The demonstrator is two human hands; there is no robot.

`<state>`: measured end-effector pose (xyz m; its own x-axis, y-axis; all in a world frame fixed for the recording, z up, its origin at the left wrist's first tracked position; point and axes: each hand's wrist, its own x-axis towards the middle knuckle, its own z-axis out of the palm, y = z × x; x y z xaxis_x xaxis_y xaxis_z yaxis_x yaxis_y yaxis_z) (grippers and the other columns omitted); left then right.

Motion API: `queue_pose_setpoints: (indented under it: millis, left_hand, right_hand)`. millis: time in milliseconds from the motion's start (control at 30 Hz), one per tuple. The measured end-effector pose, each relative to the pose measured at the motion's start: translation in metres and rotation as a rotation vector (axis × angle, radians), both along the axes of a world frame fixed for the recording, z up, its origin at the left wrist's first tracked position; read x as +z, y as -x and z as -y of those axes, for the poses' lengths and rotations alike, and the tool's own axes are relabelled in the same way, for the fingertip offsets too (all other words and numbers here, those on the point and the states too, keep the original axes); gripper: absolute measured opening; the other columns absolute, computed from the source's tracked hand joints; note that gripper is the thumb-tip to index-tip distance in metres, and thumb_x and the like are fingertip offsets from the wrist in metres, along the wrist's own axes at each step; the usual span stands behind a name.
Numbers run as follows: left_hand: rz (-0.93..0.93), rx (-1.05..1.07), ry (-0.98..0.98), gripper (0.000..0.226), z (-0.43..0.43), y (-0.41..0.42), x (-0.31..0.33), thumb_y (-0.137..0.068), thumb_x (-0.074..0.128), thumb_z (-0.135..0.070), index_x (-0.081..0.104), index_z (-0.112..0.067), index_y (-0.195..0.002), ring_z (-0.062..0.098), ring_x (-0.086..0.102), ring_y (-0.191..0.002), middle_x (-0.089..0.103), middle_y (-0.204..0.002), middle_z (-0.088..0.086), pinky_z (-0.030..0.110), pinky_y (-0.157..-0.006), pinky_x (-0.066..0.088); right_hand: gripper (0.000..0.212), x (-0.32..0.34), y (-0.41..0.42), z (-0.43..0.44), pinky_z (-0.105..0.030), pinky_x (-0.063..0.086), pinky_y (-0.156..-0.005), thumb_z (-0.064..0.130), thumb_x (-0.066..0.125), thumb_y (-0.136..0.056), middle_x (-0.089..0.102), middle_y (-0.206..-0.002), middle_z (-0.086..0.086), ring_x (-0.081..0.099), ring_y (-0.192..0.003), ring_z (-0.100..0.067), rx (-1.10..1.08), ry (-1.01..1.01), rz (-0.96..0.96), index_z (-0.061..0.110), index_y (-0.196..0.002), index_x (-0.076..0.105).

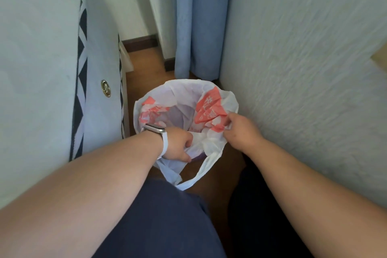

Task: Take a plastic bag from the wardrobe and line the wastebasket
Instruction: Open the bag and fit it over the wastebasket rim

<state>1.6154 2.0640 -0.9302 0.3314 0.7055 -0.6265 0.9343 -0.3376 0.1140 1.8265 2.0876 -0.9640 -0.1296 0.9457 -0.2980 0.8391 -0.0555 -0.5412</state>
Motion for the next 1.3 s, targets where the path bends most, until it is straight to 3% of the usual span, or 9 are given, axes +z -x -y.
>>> queue_pose_setpoints:
  millis: [67,200,367,567,733,900,1100,1200,1300]
  left_hand:
    - [-0.013,-0.059,-0.035,0.019,-0.005,-0.001,0.003,-0.086,0.057,-0.047,0.05,-0.029,-0.086,0.019,0.056,-0.072,0.059,-0.083,-0.002,0.03,-0.059,0.045]
    - [-0.042,-0.058,-0.203,0.011,-0.019,0.012,0.006,-0.088,0.054,-0.031,0.047,-0.027,-0.095,0.021,0.054,-0.078,0.058,-0.093,0.001,0.033,-0.062,0.045]
    - [-0.052,-0.039,-0.356,0.018,-0.03,0.021,-0.008,-0.09,0.051,-0.021,0.052,-0.019,-0.108,0.025,0.055,-0.092,0.056,-0.1,0.005,0.033,-0.063,0.036]
    - [-0.016,0.056,-0.419,0.023,-0.035,0.026,-0.018,-0.089,0.052,-0.012,0.052,-0.022,-0.109,0.02,0.049,-0.085,0.057,-0.101,0.003,0.034,-0.068,0.048]
    - [-0.04,0.065,-0.406,0.033,-0.036,0.025,-0.02,-0.083,0.055,-0.004,0.051,-0.023,-0.109,0.016,0.039,-0.08,0.055,-0.101,0.002,0.03,-0.062,0.039]
    - [0.052,0.123,-0.363,0.037,-0.036,0.019,-0.018,-0.079,0.061,-0.023,0.046,-0.025,-0.113,0.02,0.048,-0.092,0.055,-0.109,0.001,0.035,-0.075,0.049]
    - [0.297,0.209,-0.473,0.042,-0.041,-0.007,-0.015,-0.085,0.055,-0.047,0.048,-0.028,-0.121,0.017,0.053,-0.1,0.056,-0.12,-0.004,0.033,-0.082,0.05]
    - [0.347,0.198,-0.475,0.044,-0.048,-0.02,-0.022,-0.088,0.053,-0.05,0.047,-0.029,-0.126,0.016,0.055,-0.1,0.058,-0.118,-0.005,0.029,-0.076,0.047]
    - [0.382,0.177,-0.422,0.036,-0.051,-0.028,-0.029,-0.09,0.051,-0.049,0.05,-0.029,-0.121,0.014,0.054,-0.084,0.062,-0.109,-0.006,0.023,-0.063,0.039]
  right_hand:
    - [0.009,-0.003,-0.002,-0.003,-0.031,0.044,-0.069,0.017,0.059,-0.086,0.063,-0.094,-0.005,0.058,-0.084,-0.028,-0.004,-0.007,0.031,0.016,-0.094,0.057]
    - [0.01,-0.011,-0.001,-0.018,-0.029,0.039,-0.065,0.01,0.056,-0.086,0.055,-0.083,-0.002,0.056,-0.08,-0.028,-0.014,-0.013,0.058,0.018,-0.083,0.051]
    - [0.01,-0.031,-0.001,-0.036,-0.028,0.038,-0.066,0.008,0.056,-0.085,0.058,-0.084,-0.004,0.057,-0.08,-0.028,-0.08,-0.018,0.039,0.017,-0.082,0.052]
    - [0.006,-0.049,-0.004,-0.046,-0.03,0.047,-0.073,0.014,0.06,-0.088,0.062,-0.087,-0.003,0.06,-0.084,-0.027,-0.108,0.014,0.0,0.012,-0.093,0.062]
    - [0.009,-0.059,-0.003,-0.053,-0.035,0.054,-0.078,0.017,0.061,-0.089,0.069,-0.095,-0.005,0.065,-0.086,-0.025,-0.168,0.068,-0.058,0.017,-0.093,0.068]
    - [0.025,-0.047,0.001,-0.057,-0.031,0.05,-0.075,0.029,0.057,-0.09,0.068,-0.105,-0.004,0.063,-0.093,-0.026,-0.213,0.021,-0.112,0.02,-0.112,0.066]
    - [0.012,-0.022,0.012,-0.057,-0.035,0.049,-0.065,0.025,0.057,-0.084,0.064,-0.079,-0.003,0.06,-0.075,-0.026,-0.299,-0.233,-0.15,0.015,-0.087,0.061]
    - [0.021,-0.023,0.021,-0.06,-0.038,0.051,-0.074,0.026,0.058,-0.082,0.063,-0.096,-0.003,0.06,-0.082,-0.023,-0.256,-0.325,-0.183,0.015,-0.1,0.059]
    - [0.042,-0.033,0.031,-0.06,-0.036,0.05,-0.082,0.028,0.065,-0.08,0.057,-0.112,-0.008,0.059,-0.096,-0.025,-0.243,-0.251,-0.259,0.012,-0.118,0.053]
